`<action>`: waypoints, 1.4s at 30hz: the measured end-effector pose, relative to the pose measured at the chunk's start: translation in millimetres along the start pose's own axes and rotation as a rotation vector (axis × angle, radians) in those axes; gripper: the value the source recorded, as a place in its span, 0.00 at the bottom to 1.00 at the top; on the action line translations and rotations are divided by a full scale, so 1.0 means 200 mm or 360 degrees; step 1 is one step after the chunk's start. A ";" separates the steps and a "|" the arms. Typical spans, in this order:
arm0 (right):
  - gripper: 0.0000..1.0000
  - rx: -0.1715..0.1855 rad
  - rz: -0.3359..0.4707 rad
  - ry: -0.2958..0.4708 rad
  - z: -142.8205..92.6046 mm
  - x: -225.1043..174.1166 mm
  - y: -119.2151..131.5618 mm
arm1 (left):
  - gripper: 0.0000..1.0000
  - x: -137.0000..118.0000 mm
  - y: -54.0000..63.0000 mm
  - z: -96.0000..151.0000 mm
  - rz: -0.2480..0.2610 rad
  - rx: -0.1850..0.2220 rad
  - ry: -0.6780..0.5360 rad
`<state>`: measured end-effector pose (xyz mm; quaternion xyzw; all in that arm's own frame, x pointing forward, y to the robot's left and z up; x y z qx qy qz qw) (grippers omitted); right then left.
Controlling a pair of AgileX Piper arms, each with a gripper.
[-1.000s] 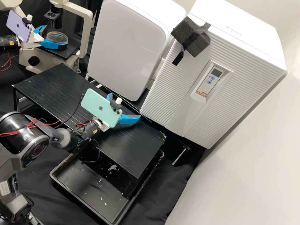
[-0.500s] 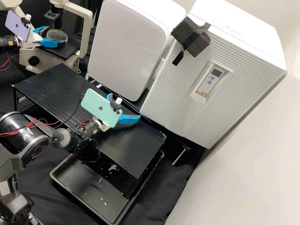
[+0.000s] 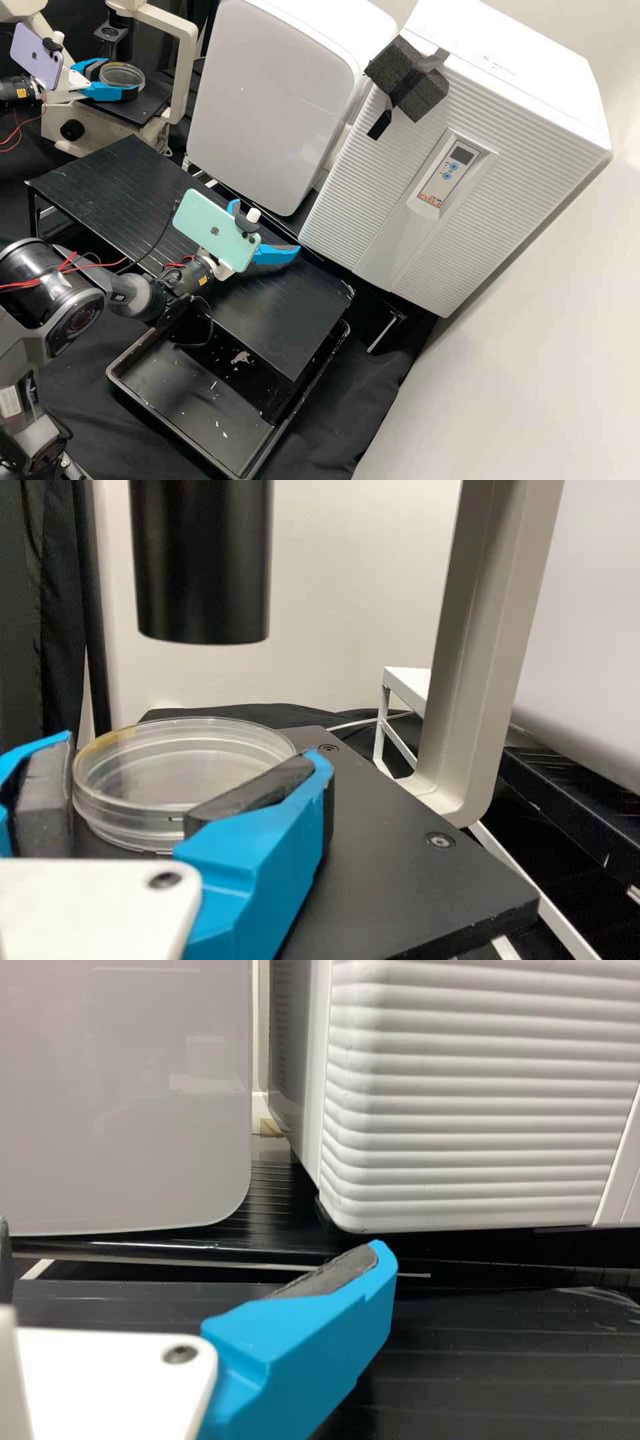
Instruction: Place the petri dish on the bench
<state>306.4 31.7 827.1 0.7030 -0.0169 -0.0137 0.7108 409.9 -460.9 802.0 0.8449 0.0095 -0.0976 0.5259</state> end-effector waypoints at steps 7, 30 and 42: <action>1.00 0.0000 0.0000 0.0000 0.00 0.00 0.00 | 0.00 -0.01 -0.01 -0.01 0.0007 -0.0002 -0.0008; 1.00 0.0000 0.0000 0.0000 0.00 0.00 0.00 | 0.00 -0.24 0.11 0.12 0.0010 -0.0003 -0.0177; 1.00 0.0000 0.0000 0.0000 0.00 0.00 0.00 | 0.00 -0.24 0.09 0.25 -0.0011 0.0056 -0.0337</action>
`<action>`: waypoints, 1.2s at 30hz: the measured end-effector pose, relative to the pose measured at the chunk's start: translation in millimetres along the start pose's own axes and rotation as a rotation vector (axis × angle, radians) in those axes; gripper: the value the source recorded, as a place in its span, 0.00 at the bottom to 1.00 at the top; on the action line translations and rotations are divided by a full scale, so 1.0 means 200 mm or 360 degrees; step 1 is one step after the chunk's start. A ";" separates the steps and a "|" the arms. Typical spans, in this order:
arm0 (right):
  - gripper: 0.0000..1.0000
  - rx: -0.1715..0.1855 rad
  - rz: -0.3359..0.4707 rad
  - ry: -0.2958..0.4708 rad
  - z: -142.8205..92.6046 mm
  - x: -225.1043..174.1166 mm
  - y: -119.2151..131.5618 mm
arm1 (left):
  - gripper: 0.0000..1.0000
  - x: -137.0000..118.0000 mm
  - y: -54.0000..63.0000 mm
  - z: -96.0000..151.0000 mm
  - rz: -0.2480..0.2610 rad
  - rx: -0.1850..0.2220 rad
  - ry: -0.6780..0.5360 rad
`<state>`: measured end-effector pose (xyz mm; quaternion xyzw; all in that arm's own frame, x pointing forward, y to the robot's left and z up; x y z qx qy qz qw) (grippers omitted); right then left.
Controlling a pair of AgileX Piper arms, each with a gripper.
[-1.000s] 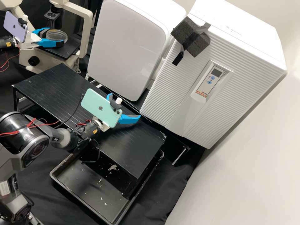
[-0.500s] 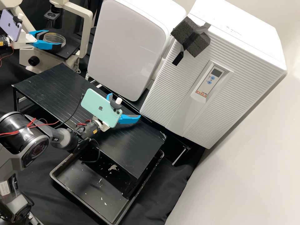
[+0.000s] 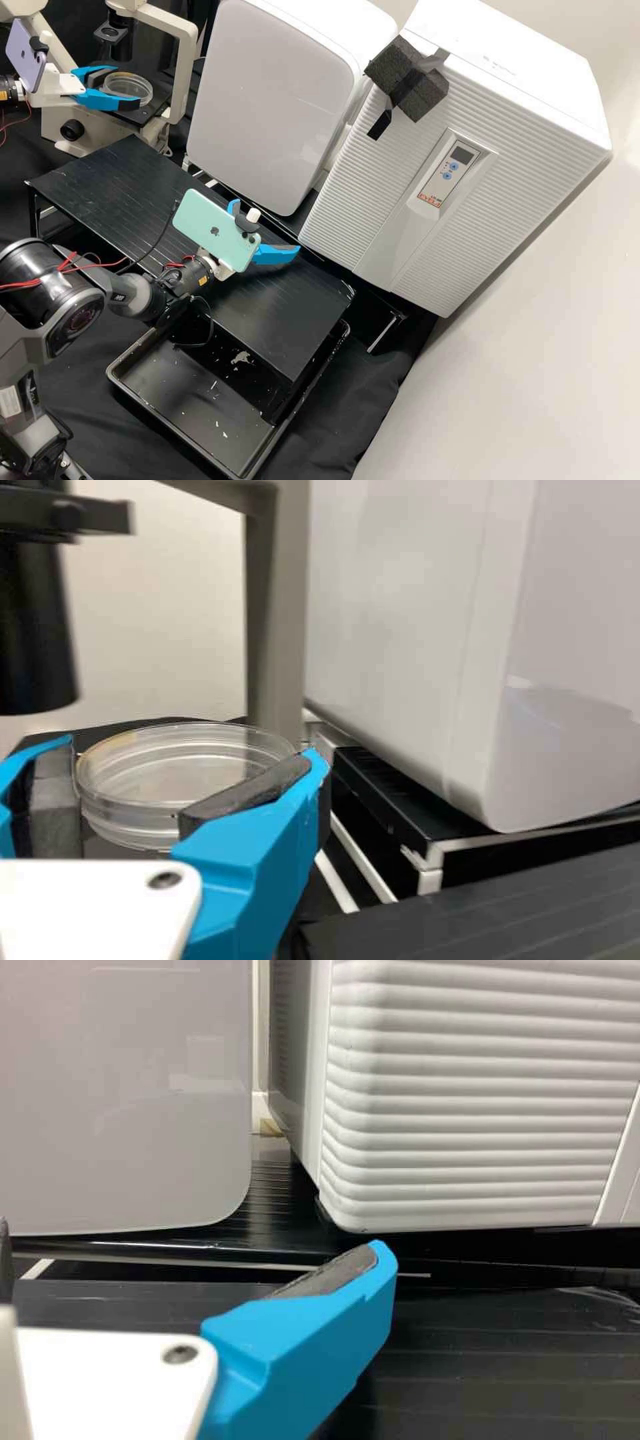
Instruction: Place the petri dish on the bench
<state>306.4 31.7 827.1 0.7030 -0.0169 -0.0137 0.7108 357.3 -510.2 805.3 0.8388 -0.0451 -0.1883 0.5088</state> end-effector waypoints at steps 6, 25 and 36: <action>1.00 0.0000 0.0000 0.0000 0.00 0.00 0.00 | 0.00 0.00 0.00 0.01 -0.0005 0.0005 -0.0011; 1.00 0.0000 0.0000 0.0000 0.00 0.00 0.00 | 0.00 -0.04 -0.15 0.51 -0.0167 0.0231 -0.0569; 1.00 0.0000 0.0000 0.0000 0.00 0.00 0.00 | 0.00 0.01 -0.24 0.73 -0.0305 0.0198 -0.0870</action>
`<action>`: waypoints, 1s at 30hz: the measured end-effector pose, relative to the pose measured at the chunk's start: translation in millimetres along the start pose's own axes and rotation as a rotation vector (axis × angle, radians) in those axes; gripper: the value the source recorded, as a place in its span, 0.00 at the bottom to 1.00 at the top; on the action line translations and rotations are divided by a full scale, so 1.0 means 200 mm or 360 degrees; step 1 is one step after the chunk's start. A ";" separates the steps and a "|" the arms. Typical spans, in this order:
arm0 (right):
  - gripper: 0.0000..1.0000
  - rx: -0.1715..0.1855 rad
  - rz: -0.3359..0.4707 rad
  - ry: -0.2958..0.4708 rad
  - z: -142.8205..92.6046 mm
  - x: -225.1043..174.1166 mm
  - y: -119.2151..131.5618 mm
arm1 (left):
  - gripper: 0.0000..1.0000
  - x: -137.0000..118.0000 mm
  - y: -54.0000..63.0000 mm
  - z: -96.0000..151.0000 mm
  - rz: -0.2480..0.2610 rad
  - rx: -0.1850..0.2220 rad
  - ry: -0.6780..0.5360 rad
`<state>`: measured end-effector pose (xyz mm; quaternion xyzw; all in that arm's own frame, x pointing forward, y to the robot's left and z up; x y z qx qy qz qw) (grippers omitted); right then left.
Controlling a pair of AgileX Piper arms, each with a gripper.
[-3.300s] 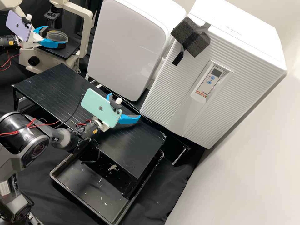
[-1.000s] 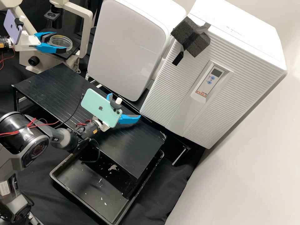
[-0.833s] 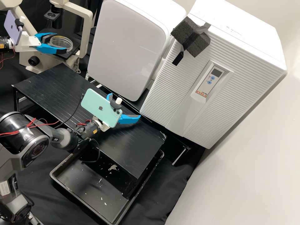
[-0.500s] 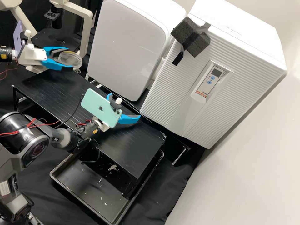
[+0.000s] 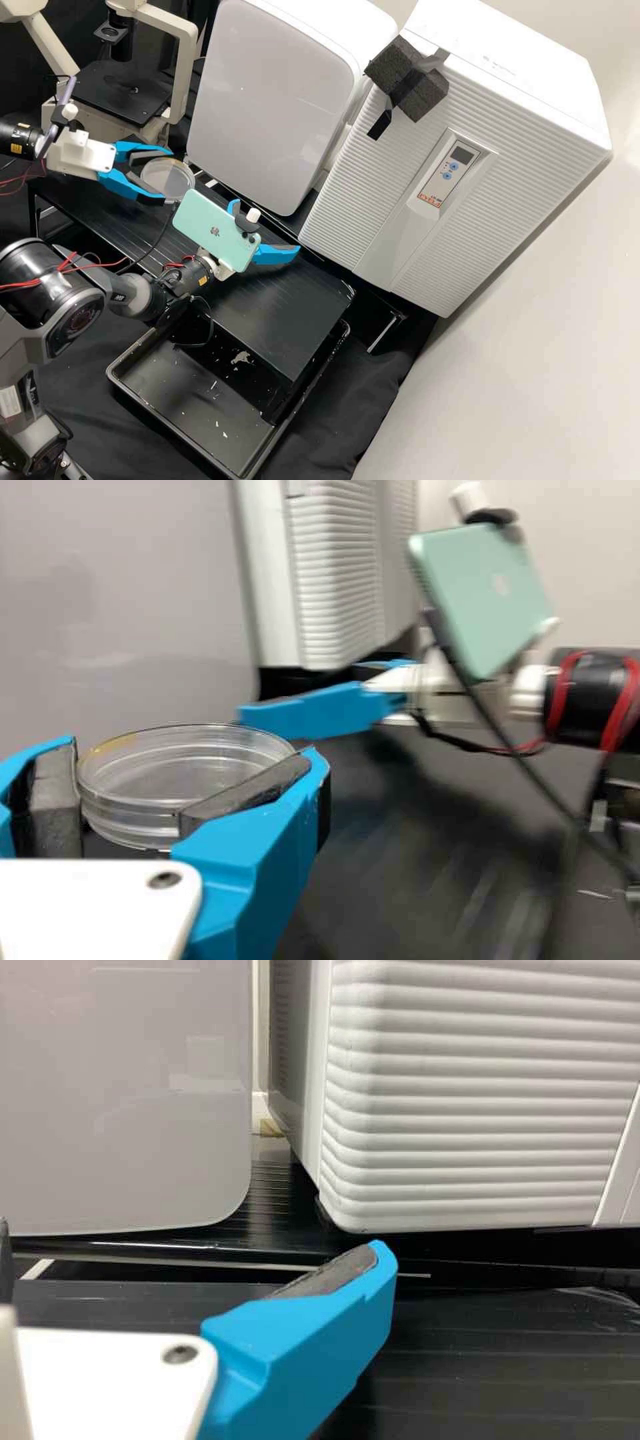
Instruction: Place the petri dish on the bench
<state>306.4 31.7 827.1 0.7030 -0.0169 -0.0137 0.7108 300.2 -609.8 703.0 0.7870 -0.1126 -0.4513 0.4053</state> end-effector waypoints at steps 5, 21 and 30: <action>1.00 0.0000 0.0000 0.0000 0.00 0.00 0.00 | 0.00 0.06 -0.03 0.04 -0.0034 -0.0036 -0.0068; 1.00 0.0000 0.0000 0.0000 0.00 0.00 0.00 | 1.00 0.14 -0.19 0.01 -0.0142 -0.0102 -0.0089; 1.00 0.0000 0.0000 0.0000 0.00 0.00 0.00 | 1.00 0.14 -0.20 0.01 -0.0150 -0.0111 -0.0084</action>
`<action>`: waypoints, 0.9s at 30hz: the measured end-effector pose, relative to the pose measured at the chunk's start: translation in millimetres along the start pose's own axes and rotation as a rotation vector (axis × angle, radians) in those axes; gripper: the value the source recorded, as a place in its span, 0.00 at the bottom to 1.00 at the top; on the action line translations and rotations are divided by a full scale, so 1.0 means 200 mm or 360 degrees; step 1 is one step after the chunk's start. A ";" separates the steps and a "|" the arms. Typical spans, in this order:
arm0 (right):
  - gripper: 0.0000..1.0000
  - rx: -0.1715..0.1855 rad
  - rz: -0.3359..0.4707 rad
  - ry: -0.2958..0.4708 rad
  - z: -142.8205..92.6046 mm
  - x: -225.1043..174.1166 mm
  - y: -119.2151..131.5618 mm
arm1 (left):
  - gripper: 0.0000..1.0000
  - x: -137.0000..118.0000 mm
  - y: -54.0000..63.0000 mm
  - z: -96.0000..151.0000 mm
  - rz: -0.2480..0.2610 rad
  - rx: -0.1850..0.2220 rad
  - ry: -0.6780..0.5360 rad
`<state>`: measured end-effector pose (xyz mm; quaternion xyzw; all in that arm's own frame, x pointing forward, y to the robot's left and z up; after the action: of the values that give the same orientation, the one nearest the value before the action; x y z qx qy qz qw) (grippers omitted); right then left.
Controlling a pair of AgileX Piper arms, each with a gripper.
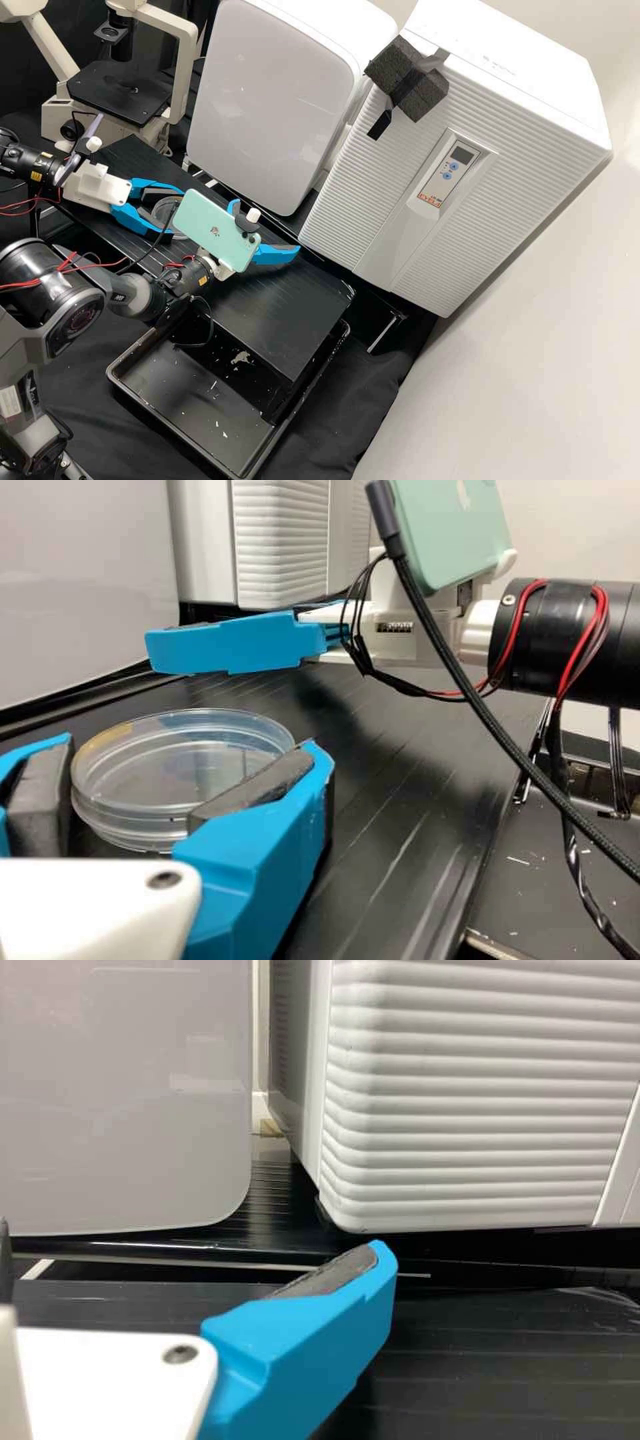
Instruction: Place the petri dish on the bench
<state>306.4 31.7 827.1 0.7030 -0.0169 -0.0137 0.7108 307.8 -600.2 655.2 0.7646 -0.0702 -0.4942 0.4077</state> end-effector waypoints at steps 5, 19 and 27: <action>1.00 0.0000 0.0000 0.0000 0.00 0.00 0.00 | 1.00 0.00 0.00 0.00 0.0002 -0.0003 0.0002; 1.00 0.0000 0.0000 0.0000 0.00 0.00 0.00 | 1.00 -0.21 0.00 0.04 0.0040 0.0120 0.0050; 1.00 0.0000 0.0000 0.0000 0.00 0.00 0.00 | 1.00 -0.39 -0.01 0.00 0.0370 0.0363 0.0435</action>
<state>306.4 31.7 827.1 0.7030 -0.0169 -0.0137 0.7108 267.6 -558.6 708.6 0.8524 -0.1575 -0.3245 0.3786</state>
